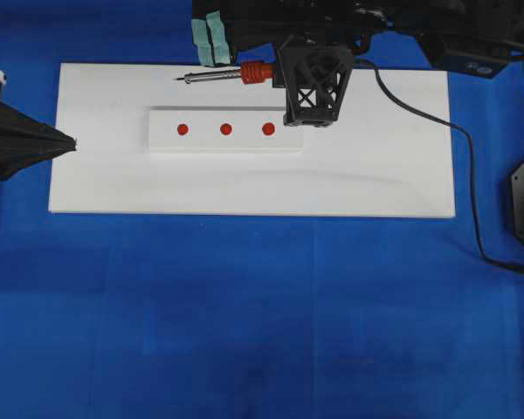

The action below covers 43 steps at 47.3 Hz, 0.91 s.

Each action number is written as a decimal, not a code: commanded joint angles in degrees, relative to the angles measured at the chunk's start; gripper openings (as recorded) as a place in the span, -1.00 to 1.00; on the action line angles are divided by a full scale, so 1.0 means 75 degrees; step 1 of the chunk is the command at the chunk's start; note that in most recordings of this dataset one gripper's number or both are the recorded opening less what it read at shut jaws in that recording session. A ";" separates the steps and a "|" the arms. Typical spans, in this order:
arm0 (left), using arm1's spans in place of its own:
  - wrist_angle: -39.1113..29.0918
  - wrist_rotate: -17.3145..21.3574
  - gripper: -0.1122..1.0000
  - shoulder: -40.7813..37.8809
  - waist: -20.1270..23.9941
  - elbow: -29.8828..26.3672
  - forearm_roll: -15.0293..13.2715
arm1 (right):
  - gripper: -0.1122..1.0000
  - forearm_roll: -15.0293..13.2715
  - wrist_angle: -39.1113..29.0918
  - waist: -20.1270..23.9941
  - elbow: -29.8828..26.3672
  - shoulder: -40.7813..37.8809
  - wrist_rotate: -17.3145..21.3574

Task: Touch the tip of the soldering iron to the mark.
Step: 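Raise the iron tip with the right gripper away from the strip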

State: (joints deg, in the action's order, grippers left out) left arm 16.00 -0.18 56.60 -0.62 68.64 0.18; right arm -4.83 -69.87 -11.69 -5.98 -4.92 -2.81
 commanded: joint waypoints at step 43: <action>0.0035 0.0012 -0.75 -0.0012 -0.0012 -0.0059 0.0000 | -0.68 -0.0012 0.0398 -0.0129 0.2297 0.2004 0.0117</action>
State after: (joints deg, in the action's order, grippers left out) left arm 16.00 -0.18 56.69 -0.53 68.64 0.18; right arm -4.83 -67.32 -12.83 11.95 8.88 -2.02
